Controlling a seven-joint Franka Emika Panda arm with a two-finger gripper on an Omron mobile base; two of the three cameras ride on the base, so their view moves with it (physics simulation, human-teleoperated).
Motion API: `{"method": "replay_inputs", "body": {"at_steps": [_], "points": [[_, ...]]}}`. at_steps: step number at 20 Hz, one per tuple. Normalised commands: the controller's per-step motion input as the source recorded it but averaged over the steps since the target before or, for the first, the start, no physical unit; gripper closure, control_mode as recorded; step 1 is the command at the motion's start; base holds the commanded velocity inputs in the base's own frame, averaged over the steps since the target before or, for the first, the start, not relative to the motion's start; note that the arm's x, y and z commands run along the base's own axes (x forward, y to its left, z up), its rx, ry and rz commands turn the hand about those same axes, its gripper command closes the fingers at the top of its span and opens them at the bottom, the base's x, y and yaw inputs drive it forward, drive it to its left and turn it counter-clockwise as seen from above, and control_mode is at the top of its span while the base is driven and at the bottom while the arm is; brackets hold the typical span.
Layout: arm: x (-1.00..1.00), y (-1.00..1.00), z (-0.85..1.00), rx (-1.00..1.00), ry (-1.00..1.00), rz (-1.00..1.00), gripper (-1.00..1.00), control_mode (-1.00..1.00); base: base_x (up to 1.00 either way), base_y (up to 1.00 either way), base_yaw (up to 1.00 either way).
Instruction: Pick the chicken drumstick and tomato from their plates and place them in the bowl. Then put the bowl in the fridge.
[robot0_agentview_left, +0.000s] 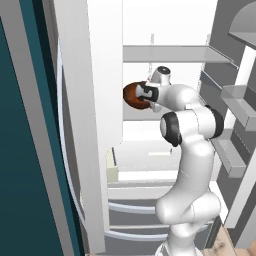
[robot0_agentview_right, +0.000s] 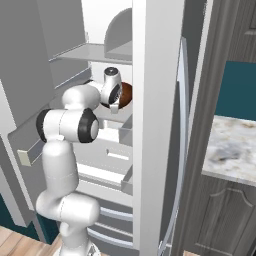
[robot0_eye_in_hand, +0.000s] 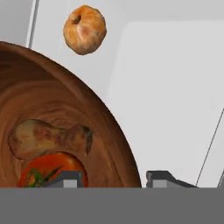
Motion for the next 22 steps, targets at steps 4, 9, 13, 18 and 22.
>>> {"method": "replay_inputs", "body": {"at_steps": [4,9,13,18,22], "points": [[-0.18,0.02,0.15,0.03,-0.07,0.03,-1.0,-1.0,0.0,0.0,0.0],[-0.46,0.04,0.11,0.03,0.01,0.01,-1.0,-1.0,0.0,0.0,0.0],[-0.58,0.05,0.24,0.02,0.05,0.0,-1.0,-1.0,0.0,0.0,0.0],[-0.77,0.01,0.15,0.0,0.03,0.0,-1.0,-1.0,0.0,0.0,0.0],[-0.89,0.0,0.03,0.0,0.0,0.0,-1.0,-1.0,0.0,0.0,0.0]]}}
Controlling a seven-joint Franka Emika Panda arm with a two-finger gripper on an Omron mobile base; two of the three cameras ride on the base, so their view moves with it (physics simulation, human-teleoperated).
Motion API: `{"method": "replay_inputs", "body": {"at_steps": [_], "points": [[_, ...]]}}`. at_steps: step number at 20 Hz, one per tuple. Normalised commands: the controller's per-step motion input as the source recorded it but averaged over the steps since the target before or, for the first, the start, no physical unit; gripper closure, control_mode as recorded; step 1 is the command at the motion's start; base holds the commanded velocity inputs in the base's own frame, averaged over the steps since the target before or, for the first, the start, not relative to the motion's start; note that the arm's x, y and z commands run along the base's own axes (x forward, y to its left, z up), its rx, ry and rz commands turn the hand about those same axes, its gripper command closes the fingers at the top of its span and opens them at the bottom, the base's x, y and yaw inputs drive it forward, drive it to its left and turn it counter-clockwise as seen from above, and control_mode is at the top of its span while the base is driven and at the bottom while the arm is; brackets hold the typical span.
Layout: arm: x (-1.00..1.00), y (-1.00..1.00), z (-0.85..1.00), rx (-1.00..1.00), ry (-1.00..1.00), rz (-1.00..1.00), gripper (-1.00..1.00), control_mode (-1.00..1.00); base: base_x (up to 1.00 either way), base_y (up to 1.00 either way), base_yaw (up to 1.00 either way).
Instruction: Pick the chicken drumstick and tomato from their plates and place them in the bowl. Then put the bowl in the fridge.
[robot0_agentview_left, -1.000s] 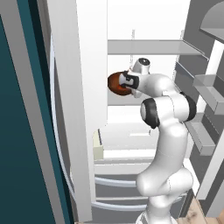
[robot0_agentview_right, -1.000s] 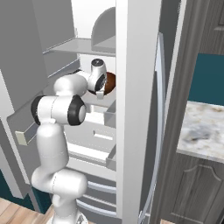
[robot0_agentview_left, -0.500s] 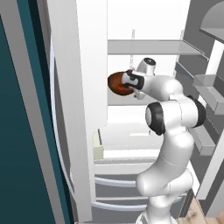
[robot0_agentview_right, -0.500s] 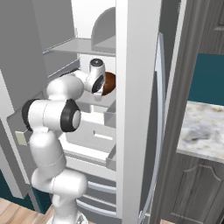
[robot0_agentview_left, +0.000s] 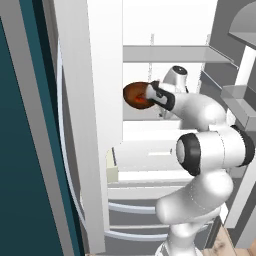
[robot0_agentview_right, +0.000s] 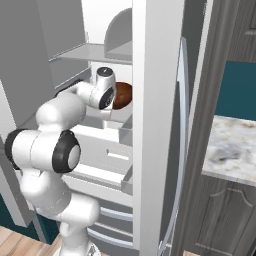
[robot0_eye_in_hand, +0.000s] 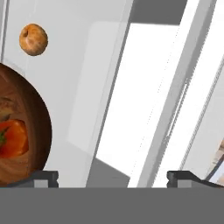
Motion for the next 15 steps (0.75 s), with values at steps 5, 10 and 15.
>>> {"method": "replay_inputs", "body": {"at_steps": [5,10,15], "points": [[-0.94,0.0,-0.04,0.0,-0.01,0.0,-1.0,-1.0,0.0,0.0,0.0],[-0.94,0.0,-0.2,-0.02,-0.01,0.0,-1.0,-1.0,0.0,0.0,0.0],[-0.82,0.11,-0.43,-0.09,0.1,0.0,-1.0,-1.0,0.0,0.0,0.0]]}}
